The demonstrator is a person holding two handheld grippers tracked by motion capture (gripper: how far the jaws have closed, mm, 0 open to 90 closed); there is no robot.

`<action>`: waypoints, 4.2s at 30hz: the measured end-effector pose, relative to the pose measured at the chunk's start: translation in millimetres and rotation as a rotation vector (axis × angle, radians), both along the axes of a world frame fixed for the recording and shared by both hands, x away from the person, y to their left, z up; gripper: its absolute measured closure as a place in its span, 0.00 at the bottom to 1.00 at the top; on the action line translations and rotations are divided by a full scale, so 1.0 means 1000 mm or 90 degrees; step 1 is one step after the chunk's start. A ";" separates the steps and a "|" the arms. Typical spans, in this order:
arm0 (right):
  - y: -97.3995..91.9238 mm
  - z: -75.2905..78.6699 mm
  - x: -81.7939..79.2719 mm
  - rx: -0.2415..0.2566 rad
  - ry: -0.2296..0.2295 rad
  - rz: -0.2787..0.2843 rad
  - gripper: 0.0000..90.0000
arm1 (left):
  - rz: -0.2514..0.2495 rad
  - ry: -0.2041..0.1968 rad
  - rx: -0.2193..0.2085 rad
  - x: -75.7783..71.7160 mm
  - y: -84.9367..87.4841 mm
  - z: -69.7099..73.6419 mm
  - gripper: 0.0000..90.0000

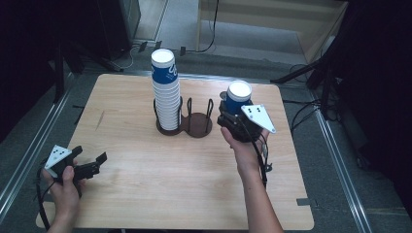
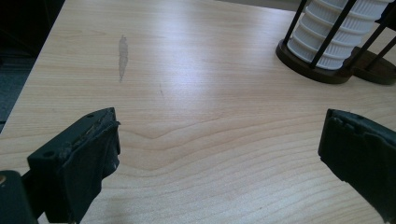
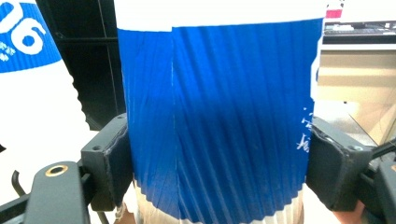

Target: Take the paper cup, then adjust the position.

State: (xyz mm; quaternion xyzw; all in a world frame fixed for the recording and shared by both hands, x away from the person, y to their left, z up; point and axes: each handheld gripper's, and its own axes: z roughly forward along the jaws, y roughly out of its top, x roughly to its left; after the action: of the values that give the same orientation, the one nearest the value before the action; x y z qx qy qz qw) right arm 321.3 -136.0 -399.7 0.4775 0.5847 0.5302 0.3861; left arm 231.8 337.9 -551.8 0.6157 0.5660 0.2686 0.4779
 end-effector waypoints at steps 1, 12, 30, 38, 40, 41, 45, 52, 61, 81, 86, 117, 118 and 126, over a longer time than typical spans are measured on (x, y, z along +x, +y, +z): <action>0.000 0.000 0.000 0.000 0.000 0.000 0.22 | 0.000 0.000 0.000 0.000 0.000 0.000 0.00; -0.019 -0.029 -0.021 0.009 0.025 -0.006 0.22 | -0.005 0.002 -0.028 0.000 0.004 -0.001 0.00; -0.036 -0.072 -0.046 0.009 0.058 0.011 0.22 | 0.005 0.023 0.014 0.000 -0.004 0.012 0.00; -0.041 -0.082 -0.051 0.010 0.072 0.009 0.22 | -0.040 -0.005 0.010 0.007 -0.033 0.031 0.00; -0.040 -0.082 -0.051 0.015 0.071 0.010 0.22 | -0.056 -0.006 0.004 0.013 -0.041 0.036 0.00; -0.040 -0.082 -0.051 0.015 0.071 0.010 0.22 | -0.060 -0.007 0.005 0.014 -0.044 0.038 0.00; -0.035 -0.085 -0.051 0.008 0.070 0.014 0.22 | -0.088 -0.016 0.022 0.023 -0.059 0.049 0.00; -0.025 -0.093 -0.051 0.003 0.083 0.011 0.22 | -0.151 -0.021 0.010 0.028 -0.082 0.057 0.00; -0.001 -0.104 -0.055 -0.040 0.084 0.046 0.22 | -0.259 -0.005 -0.004 0.031 -0.116 0.065 0.00; 0.046 -0.119 -0.074 -0.169 0.038 0.112 0.21 | -0.348 0.027 0.004 0.024 -0.152 0.075 0.02; 0.051 -0.123 -0.077 -0.201 0.024 0.120 0.22 | -0.357 0.033 0.015 0.022 -0.163 0.075 0.06; 0.088 -0.144 -0.102 -0.344 -0.056 0.217 0.22 | -0.446 0.060 0.024 0.010 -0.189 0.079 0.16; 0.088 -0.144 -0.102 -0.344 -0.056 0.217 0.22 | -0.446 0.060 0.024 0.010 -0.189 0.079 0.16; 0.095 -0.145 -0.108 -0.366 -0.078 0.240 0.22 | -0.462 0.085 0.046 0.010 -0.196 0.076 0.17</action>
State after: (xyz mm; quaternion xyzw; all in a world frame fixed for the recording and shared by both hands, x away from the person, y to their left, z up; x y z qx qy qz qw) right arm 213.1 -41.0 -544.6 0.2002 0.7635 0.4336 0.4347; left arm 242.3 142.4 -475.7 0.8089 0.3310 0.0607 0.4822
